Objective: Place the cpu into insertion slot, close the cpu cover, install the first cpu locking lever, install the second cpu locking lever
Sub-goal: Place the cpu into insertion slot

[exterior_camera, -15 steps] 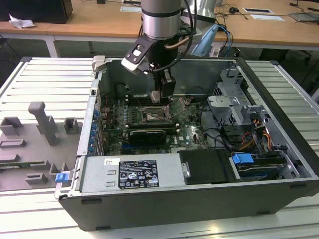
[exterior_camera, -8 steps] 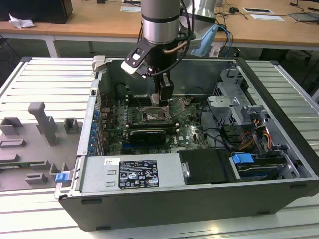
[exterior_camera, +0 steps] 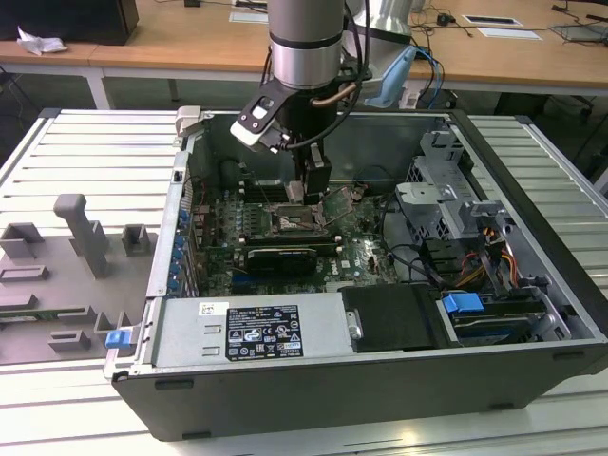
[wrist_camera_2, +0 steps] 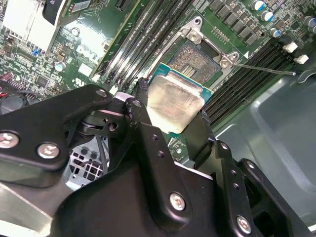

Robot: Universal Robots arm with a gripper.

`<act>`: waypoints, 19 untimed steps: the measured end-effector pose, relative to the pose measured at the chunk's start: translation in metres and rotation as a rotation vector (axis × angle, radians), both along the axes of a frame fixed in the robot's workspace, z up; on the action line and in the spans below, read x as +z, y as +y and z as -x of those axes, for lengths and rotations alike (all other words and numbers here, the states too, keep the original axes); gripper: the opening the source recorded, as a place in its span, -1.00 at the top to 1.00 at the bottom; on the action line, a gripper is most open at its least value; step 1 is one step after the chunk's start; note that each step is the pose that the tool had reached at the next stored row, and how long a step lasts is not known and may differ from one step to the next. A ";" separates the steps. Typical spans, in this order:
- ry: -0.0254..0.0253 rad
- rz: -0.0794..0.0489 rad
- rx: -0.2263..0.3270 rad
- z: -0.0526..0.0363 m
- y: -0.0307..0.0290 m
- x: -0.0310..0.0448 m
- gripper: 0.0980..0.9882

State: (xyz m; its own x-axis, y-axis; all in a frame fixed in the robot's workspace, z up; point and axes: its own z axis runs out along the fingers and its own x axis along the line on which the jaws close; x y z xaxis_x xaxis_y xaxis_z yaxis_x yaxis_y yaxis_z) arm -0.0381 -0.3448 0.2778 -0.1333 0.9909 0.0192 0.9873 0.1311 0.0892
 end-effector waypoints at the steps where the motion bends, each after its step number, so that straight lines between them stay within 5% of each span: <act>1: 0.0000 0.000 0.000 0.0000 0.0000 -0.0003 0.02; 19: 0.0000 0.000 0.000 0.0000 0.0000 -0.0097 0.02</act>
State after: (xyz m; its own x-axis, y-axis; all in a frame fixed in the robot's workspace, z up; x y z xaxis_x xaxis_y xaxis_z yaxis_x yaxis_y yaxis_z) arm -0.0381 -0.3448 0.2682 -0.1329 0.9909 0.0192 0.9874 0.1307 0.0892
